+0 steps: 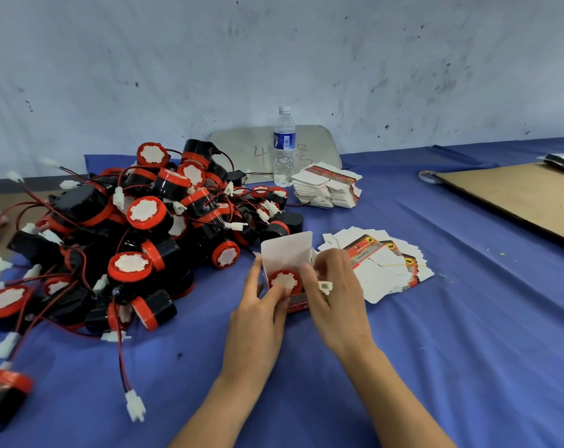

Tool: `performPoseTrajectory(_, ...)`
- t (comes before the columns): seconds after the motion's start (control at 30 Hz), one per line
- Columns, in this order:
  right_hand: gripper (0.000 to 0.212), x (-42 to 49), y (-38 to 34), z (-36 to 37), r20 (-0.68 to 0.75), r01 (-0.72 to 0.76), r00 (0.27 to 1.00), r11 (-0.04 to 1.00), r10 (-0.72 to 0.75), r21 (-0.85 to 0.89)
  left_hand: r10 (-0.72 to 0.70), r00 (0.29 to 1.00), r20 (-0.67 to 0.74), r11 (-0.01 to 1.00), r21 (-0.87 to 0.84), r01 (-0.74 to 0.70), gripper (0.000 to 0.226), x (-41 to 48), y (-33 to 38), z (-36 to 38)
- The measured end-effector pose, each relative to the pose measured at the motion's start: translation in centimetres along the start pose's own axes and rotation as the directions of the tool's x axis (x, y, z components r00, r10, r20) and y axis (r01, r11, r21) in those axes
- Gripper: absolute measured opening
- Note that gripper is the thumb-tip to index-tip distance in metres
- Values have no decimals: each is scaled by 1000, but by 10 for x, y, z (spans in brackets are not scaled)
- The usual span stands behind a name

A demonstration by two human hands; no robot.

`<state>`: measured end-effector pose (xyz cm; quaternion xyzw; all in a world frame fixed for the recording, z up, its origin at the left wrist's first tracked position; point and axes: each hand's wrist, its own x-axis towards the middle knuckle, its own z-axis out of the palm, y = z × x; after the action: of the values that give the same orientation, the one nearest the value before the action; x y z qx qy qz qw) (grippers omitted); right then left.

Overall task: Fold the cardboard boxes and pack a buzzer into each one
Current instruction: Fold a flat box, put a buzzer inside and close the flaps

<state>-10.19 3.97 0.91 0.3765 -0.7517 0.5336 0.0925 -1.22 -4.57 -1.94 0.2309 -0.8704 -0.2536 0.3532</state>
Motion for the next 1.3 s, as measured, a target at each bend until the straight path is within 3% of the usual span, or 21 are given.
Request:
performPoseTrajectory(0.07,30,3,0,-3,-114,6,993,1000,-5,5,-29,999,31,1000,0,29,10,0,1,1)
performPoseTrajectory(0.13,19,7,3,-7,-215,-21,976,998,32,53,-63,996,64,997,36,61,14,1,1,2)
performPoseTrajectory(0.23,52,8,2,-12,-300,-54,946,972,123,228,-88,991,100,994,68,81,16,3,-1,2)
performPoseTrajectory(0.3,57,7,1,-13,-329,-3,940,968,88,251,-62,991,118,997,46,57,11,3,-1,1)
performPoseTrajectory(0.43,39,8,6,-9,-306,49,952,983,8,178,7,992,126,999,-43,-2,32,4,-3,1)
performPoseTrajectory(0.6,33,10,4,-9,-417,114,908,985,-50,129,30,992,123,997,-69,-21,30,4,-6,3)
performPoseTrajectory(0.8,32,11,9,-7,-283,106,956,992,-82,71,66,988,137,997,-45,-60,13,2,-5,4)
performPoseTrajectory(0.97,21,14,14,-10,-242,75,965,989,-105,-132,75,986,152,997,-30,-71,27,3,-2,3)
performPoseTrajectory(1.1,23,14,12,-10,-174,157,964,959,-200,-235,81,988,134,997,-32,-77,43,2,0,2)
performPoseTrajectory(1.2,18,10,8,-5,-51,230,966,934,-253,-272,79,988,133,996,-46,-73,64,2,0,3)
performPoseTrajectory(1.3,16,8,8,-2,50,197,980,949,-191,-246,95,990,108,993,-79,-87,78,2,0,3)
